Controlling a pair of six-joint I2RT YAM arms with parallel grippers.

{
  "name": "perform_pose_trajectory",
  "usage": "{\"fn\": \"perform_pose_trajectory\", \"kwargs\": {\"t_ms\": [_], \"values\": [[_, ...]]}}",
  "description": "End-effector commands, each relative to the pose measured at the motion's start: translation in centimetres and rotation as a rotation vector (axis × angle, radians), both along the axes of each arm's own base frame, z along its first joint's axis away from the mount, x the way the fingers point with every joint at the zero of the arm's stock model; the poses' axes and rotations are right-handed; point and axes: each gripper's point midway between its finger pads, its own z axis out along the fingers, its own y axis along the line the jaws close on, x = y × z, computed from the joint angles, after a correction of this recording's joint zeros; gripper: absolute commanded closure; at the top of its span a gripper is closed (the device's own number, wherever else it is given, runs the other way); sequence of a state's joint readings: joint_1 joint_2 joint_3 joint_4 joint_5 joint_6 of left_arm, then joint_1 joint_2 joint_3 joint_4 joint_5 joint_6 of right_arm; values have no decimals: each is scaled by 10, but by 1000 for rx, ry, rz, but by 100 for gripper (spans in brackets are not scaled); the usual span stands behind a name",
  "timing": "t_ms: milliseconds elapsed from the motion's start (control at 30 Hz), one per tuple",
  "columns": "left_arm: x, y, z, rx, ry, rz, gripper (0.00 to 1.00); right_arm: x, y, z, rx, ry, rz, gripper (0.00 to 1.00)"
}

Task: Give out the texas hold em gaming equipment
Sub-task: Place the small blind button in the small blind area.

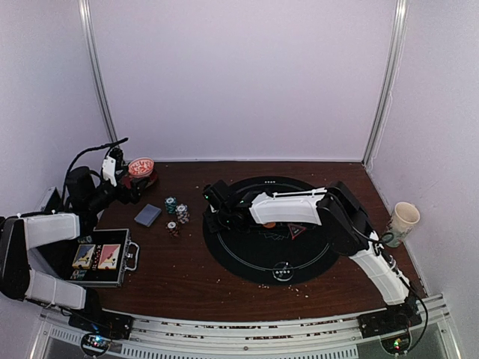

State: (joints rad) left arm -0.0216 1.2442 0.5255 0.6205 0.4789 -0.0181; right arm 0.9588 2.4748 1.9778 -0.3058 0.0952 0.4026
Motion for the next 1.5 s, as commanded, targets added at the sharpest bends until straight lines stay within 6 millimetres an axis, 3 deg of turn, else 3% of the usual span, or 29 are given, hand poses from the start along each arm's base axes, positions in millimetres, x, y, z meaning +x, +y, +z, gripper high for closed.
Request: {"fn": "perform_pose_trajectory", "kwargs": {"t_ms": [0, 233, 367, 533, 867, 1133, 1467], "values": [[2, -3, 15, -2, -59, -11, 2, 1, 12, -2, 30, -7, 17, 54], [3, -3, 15, -1, -58, -10, 2, 1, 16, -16, 28, 7, 22, 53], [3, -3, 14, -1, -55, -12, 2, 6, 19, -13, 33, -1, 10, 53], [3, -3, 14, -1, -55, -12, 2, 6, 15, -12, 13, -7, 4, 39], [3, -3, 15, -1, -56, -11, 2, 10, 5, 9, -14, -52, -25, 28], [3, -3, 14, -1, -55, -11, 2, 9, 1, -14, -85, -52, -47, 29], [4, -3, 13, -1, -52, -11, 2, 8, -1, -12, -98, -63, -49, 39]]}}
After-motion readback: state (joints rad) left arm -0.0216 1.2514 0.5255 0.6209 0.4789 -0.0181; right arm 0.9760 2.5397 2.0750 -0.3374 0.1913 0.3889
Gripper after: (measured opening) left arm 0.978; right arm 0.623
